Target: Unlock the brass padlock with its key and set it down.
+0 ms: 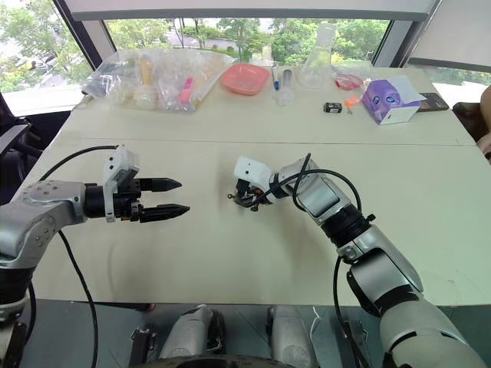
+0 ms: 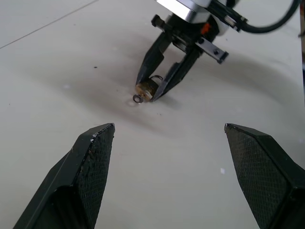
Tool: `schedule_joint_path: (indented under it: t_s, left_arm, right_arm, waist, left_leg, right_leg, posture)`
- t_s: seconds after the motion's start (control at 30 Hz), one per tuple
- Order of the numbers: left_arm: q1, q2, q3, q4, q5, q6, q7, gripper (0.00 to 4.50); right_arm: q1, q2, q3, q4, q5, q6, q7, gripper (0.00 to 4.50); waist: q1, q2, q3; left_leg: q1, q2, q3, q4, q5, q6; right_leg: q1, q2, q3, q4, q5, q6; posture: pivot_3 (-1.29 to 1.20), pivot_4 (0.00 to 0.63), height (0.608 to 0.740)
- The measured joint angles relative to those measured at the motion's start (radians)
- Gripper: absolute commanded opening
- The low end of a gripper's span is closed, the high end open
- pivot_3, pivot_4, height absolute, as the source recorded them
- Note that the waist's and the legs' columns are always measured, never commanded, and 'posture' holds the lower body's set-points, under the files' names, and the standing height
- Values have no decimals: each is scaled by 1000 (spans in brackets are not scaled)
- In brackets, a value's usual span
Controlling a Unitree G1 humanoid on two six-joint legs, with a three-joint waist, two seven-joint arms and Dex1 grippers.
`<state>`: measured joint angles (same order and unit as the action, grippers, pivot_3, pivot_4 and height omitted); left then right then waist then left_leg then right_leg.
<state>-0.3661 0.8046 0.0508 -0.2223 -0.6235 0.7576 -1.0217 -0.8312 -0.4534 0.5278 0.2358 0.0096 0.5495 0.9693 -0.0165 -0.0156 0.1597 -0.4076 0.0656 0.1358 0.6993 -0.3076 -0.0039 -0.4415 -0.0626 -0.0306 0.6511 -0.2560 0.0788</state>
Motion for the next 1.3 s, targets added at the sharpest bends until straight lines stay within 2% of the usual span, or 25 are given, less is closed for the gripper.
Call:
schedule_joint_path:
  t_s: [0.2, 0.3, 0.4, 0.5, 0.63, 1.0, 1.1, 1.3]
  left_arm:
    - [-159, -156, 32, 205, -63, 22, 21, 3849]
    - [-248, -208, 41, 287, -77, 23, 16, 3849]
    - [-304, -235, 23, 363, -67, 10, -17, 3849]
    - [-336, -263, -8, 430, -39, -10, -49, 2961]
    - [-376, -293, -34, 495, -9, -41, -73, 973]
    - [-385, -307, -38, 503, 25, -63, -110, 973]
    - [-386, -313, -37, 506, 25, -65, -112, 119]
    - [-386, -315, -37, 504, 29, -72, -129, 31]
  right_arm:
    - [71, -75, -48, -193, -105, -244, -107, 655]
    - [69, -80, -121, -314, -114, -270, -144, 655]
    - [77, -88, -141, -386, -131, -256, -151, 655]
    - [83, -86, -141, -415, -152, -232, -155, 655]
    - [84, -77, -141, -436, -174, -213, -164, 655]
    - [86, -67, -141, -471, -191, -180, -168, 655]
    - [86, -65, -141, -471, -192, -176, -168, 655]
    - [88, -63, -141, -470, -194, -172, -167, 655]
  waist:
    - [6, 0, 1]
    - [1, 0, 1]
    - [1, 0, 1]
    - [3, 0, 1]
    - [3, 0, 1]
    - [3, 0, 1]
    - [4, 0, 1]
    - [3, 0, 1]
  left_leg:
    - [-2, -1, 0, 1, 0, 0]
    - [-2, -1, 0, 0, 0, -1]
    - [-1, -1, 2, 0, 1, -1]
    - [-1, -1, 2, 0, 1, -2]
    - [-2, -1, 2, 0, 1, -2]
    - [-2, -1, 2, 0, 1, -2]
    - [-2, -1, 2, 0, 1, -2]
    - [-2, -1, 2, 0, 1, -1]
  right_leg:
    - [-1, -1, 0, -1, 0, 0]
    - [-1, 0, -1, -1, 0, 0]
    - [-1, 1, -1, 0, 0, 0]
    - [-1, 0, -1, 0, 0, 0]
    - [-1, 0, -1, -1, 0, 0]
    - [-1, 0, -1, -1, 0, 0]
    - [-1, 0, -1, -1, 0, 0]
    - [-1, 0, -1, -1, 0, 0]
  posture:
    - [0, 150, 733]
    - [0, 150, 733]
    - [0, 150, 733]
    - [0, 150, 733]
    - [0, 150, 733]
    - [0, 150, 733]
    - [0, 150, 733]
    - [0, 150, 733]
